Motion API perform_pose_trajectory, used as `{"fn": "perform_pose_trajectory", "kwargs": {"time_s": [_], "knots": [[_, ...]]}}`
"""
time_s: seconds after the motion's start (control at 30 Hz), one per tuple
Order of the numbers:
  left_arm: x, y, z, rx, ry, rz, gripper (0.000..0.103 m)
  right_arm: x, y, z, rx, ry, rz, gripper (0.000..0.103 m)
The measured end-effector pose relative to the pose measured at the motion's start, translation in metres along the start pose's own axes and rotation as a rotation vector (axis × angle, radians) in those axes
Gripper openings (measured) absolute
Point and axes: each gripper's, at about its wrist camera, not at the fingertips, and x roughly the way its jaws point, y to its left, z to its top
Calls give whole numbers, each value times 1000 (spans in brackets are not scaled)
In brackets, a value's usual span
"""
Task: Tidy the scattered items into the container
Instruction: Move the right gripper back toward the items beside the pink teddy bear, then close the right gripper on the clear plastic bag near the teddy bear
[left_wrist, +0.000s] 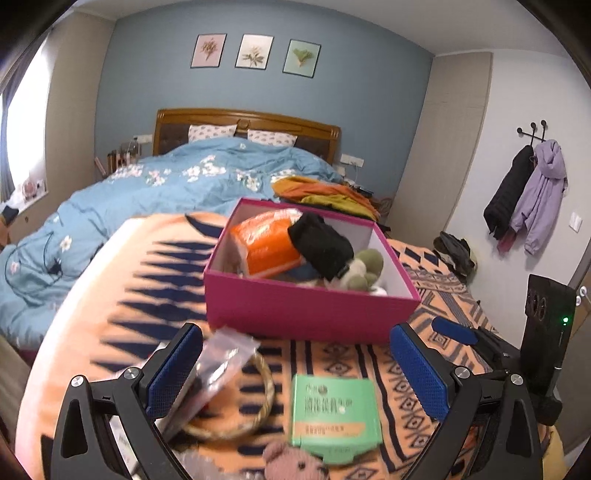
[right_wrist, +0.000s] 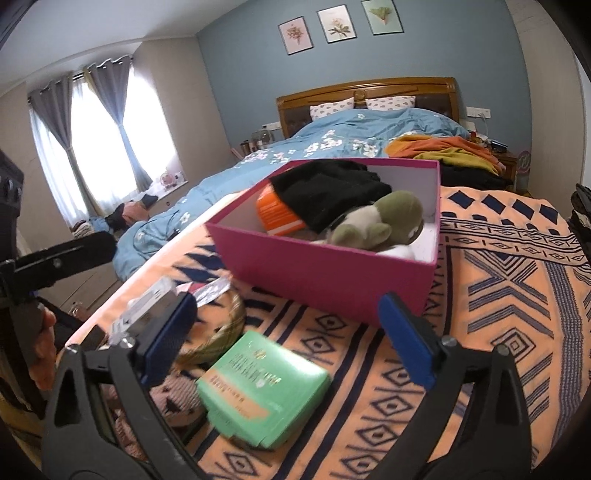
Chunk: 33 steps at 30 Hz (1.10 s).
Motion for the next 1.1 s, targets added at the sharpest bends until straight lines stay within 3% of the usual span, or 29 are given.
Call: {"fn": "perform_pose_trajectory", "kwargs": {"time_s": [0.37,0.7,1.1], "knots": [[-28,27,-41,-53,79,30,103,-17,37,-30,-64,42,79,100],[-48,35,-74,-28,54,69,103,-9,59,-52,-78,102,152,100],[-95,38,-85,19,9,3,103,3,87,-60,-129,141,228,100]]}}
